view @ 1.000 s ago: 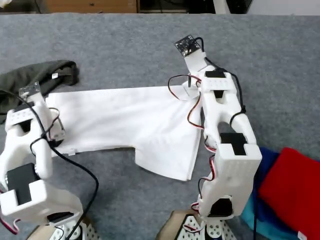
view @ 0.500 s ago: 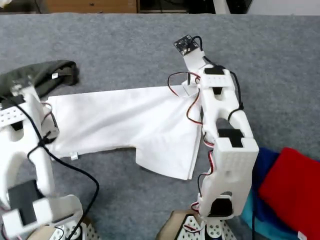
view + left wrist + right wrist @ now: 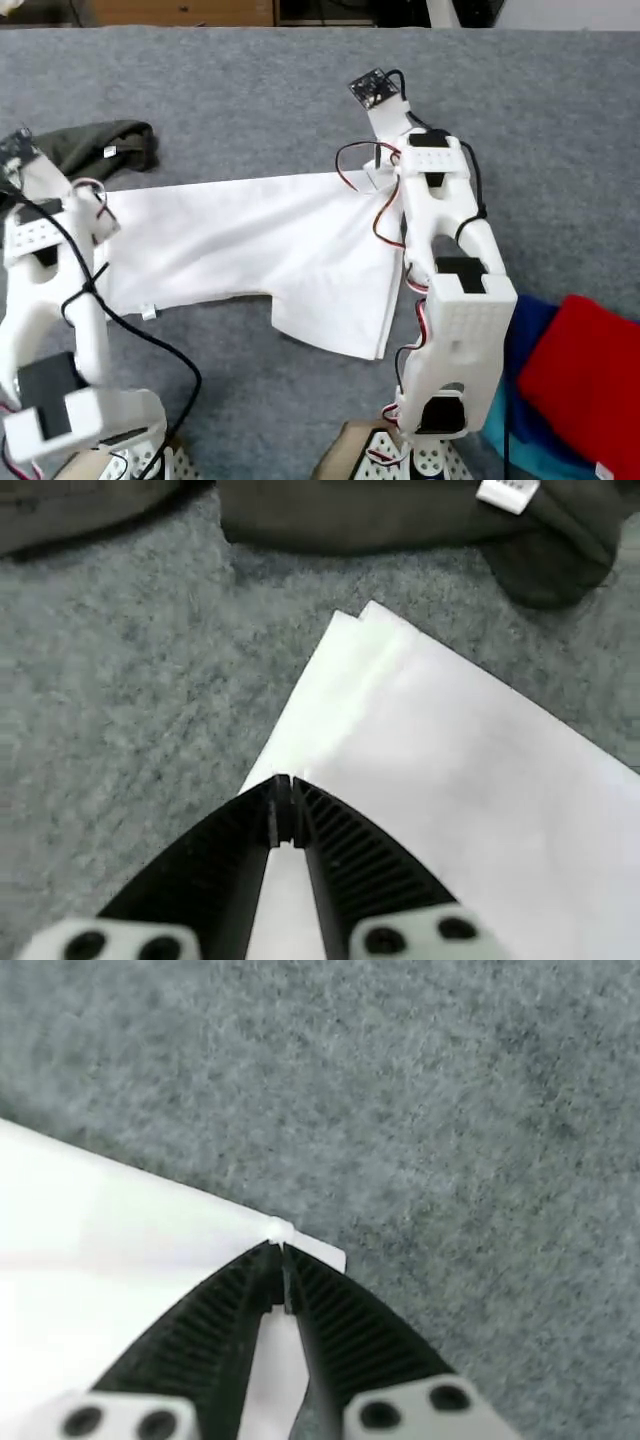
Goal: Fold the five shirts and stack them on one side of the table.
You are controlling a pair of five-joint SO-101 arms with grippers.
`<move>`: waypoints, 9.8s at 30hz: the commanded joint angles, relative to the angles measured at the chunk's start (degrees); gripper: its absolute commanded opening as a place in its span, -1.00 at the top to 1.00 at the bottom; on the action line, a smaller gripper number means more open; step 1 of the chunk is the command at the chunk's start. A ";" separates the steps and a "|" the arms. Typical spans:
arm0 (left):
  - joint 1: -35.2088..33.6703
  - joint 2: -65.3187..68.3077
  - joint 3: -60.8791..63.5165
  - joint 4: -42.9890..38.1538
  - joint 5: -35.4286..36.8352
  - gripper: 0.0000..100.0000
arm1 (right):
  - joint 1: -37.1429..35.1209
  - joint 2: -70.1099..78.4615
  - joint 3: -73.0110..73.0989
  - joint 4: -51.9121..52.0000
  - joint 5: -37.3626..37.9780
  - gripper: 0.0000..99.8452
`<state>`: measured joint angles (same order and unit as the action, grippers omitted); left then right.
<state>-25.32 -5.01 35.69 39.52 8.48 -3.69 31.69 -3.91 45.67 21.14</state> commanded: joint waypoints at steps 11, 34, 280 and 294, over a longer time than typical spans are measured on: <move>0.09 1.10 0.62 -8.35 0.09 0.96 | 3.91 -15.25 -1.71 7.65 -0.35 0.88; -3.16 1.10 -0.44 -9.76 2.90 0.95 | -17.80 -80.40 61.05 24.26 37.01 0.57; -5.98 5.05 -8.70 0.44 2.90 0.75 | -4.44 6.55 -56.31 55.65 0.88 0.99; -1.41 5.76 -29.71 32.79 -16.26 0.68 | 18.59 20.26 -51.65 26.99 -9.05 0.99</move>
<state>-27.87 1.14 8.97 68.97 -3.30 13.19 51.74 -53.23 75.30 15.43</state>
